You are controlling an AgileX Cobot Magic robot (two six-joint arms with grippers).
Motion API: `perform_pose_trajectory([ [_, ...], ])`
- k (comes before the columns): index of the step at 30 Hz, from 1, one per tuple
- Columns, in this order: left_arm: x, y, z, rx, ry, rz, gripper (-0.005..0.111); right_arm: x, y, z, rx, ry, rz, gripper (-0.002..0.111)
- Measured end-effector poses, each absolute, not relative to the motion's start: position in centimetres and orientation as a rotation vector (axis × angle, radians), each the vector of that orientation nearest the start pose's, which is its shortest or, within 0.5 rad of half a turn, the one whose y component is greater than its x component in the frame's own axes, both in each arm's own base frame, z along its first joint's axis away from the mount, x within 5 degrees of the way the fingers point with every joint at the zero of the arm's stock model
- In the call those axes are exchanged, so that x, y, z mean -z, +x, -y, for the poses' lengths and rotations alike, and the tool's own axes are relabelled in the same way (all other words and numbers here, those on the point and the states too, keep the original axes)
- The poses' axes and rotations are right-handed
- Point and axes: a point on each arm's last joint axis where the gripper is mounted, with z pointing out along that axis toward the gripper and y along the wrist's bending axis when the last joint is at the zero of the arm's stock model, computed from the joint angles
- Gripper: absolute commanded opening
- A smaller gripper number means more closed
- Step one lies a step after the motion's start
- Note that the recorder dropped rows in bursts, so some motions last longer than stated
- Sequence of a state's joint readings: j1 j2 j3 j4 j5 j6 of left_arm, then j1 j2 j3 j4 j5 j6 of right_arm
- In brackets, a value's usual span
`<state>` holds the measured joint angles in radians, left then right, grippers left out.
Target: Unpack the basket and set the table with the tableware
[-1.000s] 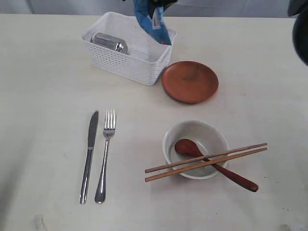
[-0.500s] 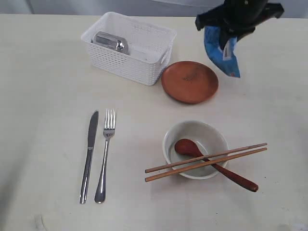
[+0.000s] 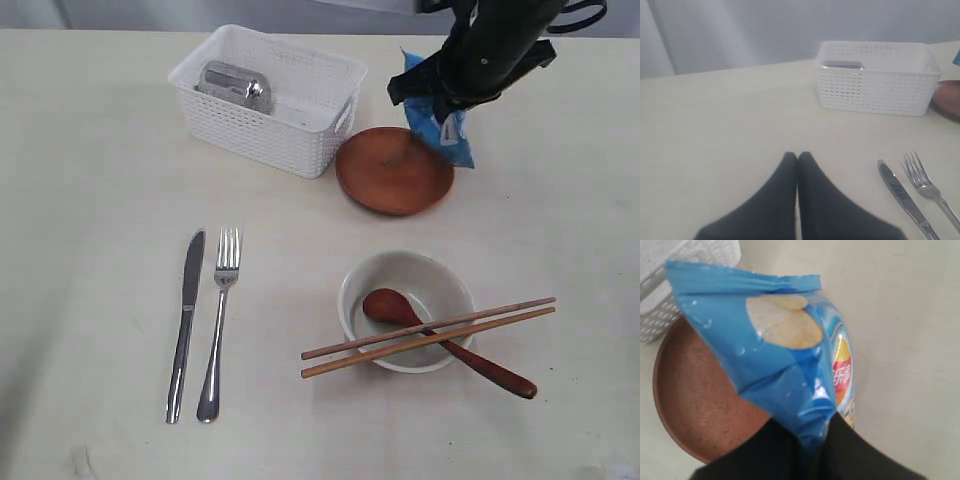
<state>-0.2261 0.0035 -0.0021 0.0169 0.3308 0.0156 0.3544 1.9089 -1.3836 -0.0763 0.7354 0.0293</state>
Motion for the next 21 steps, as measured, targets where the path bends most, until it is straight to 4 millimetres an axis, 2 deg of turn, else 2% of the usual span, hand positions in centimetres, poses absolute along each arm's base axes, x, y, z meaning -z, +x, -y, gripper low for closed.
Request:
perform_pose_trajectory([
  [5,-18.4,5.3,1.2,0.133,0.23,-1.803,0.0,-19.2,37.8,-13.7,-0.029,-0.542,-2.747,0.042],
  [8,-18.4,5.3,1.2,0.133,0.23,-1.803,0.0,-19.1,37.7,-13.9,-0.072,-0.527,-2.755,0.055],
  [17,-18.4,5.3,1.2,0.133,0.23,-1.803,0.0,-19.1,37.0,-14.9,-0.254,-0.539,-2.802,0.056],
  [21,-18.4,5.3,1.2,0.133,0.23,-1.803,0.0,-20.3,36.5,-15.4,-0.361,-0.56,-2.779,0.056],
])
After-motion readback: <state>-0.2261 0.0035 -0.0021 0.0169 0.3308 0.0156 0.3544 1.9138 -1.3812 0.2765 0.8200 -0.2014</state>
